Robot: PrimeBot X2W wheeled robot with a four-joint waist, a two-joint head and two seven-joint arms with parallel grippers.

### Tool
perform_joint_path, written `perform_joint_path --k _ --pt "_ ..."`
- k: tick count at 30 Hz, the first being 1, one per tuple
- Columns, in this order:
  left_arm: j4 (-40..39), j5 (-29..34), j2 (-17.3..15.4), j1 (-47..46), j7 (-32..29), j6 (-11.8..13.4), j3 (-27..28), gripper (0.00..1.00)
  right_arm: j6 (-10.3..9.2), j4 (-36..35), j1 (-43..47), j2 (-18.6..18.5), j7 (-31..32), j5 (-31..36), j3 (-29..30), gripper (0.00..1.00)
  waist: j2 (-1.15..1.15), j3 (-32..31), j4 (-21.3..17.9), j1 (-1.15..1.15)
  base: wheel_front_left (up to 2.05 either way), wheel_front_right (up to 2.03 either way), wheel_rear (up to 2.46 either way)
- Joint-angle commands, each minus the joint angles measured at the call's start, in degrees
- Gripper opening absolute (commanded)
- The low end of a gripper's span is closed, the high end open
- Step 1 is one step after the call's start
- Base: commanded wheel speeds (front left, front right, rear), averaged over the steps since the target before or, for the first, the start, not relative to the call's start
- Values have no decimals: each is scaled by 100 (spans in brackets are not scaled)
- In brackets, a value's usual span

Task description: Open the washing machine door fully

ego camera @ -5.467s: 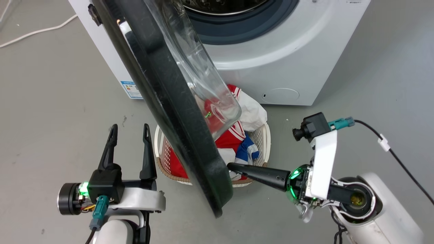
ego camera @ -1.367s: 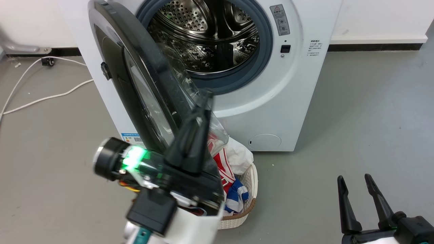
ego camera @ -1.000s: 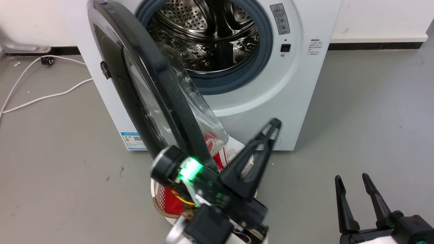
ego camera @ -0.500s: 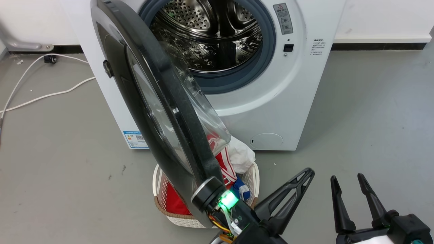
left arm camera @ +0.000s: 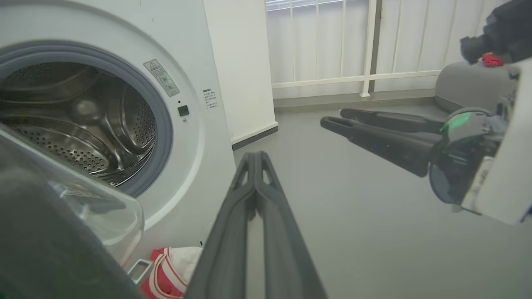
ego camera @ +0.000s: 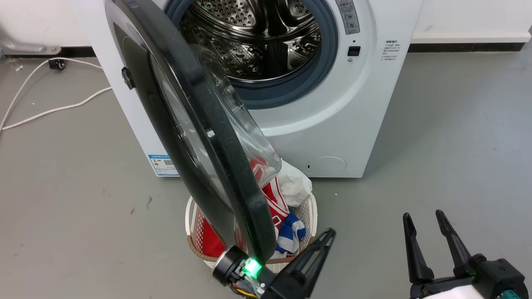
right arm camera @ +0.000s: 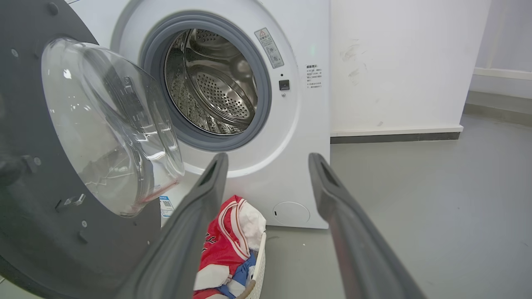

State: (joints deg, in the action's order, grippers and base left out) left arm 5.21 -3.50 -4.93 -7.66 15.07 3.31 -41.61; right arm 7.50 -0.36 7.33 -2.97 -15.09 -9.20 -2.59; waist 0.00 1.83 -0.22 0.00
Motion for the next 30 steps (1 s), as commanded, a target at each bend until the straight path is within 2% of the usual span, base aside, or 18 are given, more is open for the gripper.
perform_joint_path --k 1,9,16,23,30 --pt "55 -30 -31 49 16 24 42 0 -1 7 -43 18 -10 -38 -1 100 0 11 -3 0 0 0 0" --pt "483 -184 -76 5 16 100 480 0 -1 49 -128 18 -10 8 1 100 0 87 -3 0 0 0 0" --pt "466 -205 -144 52 16 236 931 0 -1 104 -113 18 -10 16 -5 100 0 88 52 0 0 0 0" --pt "341 -61 -291 181 10 356 1218 0 -1 169 -5 18 -10 -1 -54 100 0 3 240 0 0 0 0" --pt "142 -35 -284 436 10 411 1336 0 -1 223 60 17 -10 41 -65 100 0 -64 548 0 0 0 0"
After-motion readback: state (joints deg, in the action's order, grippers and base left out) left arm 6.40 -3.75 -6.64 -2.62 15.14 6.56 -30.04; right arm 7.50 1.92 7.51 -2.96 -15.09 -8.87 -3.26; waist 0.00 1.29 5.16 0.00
